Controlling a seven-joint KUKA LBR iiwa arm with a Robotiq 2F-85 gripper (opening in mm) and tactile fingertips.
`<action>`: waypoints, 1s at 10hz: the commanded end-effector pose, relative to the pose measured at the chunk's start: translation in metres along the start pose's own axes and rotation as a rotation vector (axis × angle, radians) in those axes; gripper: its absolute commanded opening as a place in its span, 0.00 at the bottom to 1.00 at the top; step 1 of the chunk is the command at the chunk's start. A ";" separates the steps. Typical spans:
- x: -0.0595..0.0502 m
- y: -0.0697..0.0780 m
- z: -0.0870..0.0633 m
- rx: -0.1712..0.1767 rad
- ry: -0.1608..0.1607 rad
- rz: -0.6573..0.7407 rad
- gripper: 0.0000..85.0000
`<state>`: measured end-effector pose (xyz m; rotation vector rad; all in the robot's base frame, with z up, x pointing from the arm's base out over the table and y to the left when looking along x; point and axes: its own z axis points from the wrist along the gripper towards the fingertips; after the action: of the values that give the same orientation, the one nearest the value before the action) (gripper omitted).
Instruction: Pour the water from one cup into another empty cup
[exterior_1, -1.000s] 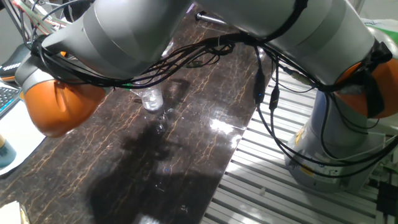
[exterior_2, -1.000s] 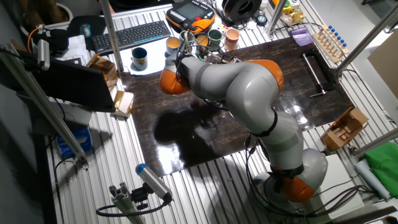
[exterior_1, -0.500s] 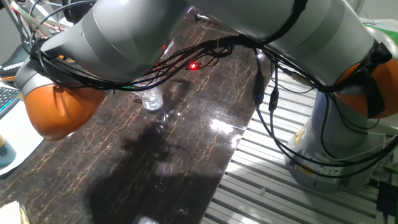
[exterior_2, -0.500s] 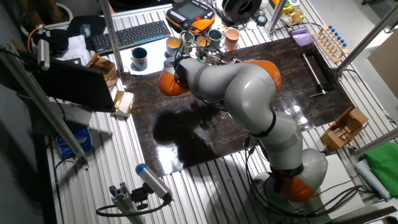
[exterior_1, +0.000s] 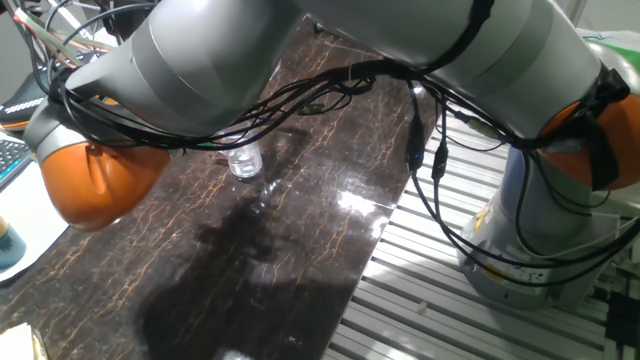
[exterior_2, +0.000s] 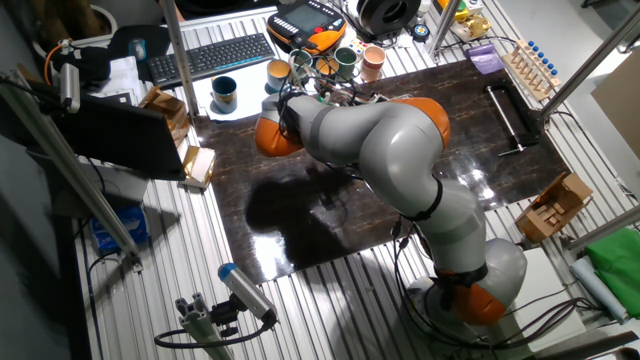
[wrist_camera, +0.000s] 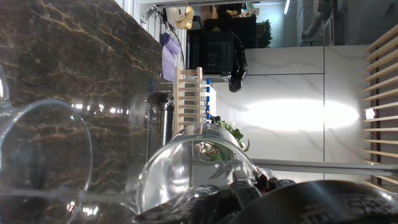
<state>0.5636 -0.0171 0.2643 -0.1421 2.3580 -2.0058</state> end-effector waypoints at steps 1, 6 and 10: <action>0.000 0.000 0.000 0.002 0.000 0.000 0.01; 0.000 -0.001 -0.003 0.017 0.004 -0.005 0.01; -0.001 0.002 -0.003 0.032 0.003 -0.012 0.01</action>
<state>0.5646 -0.0135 0.2630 -0.1522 2.3315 -2.0490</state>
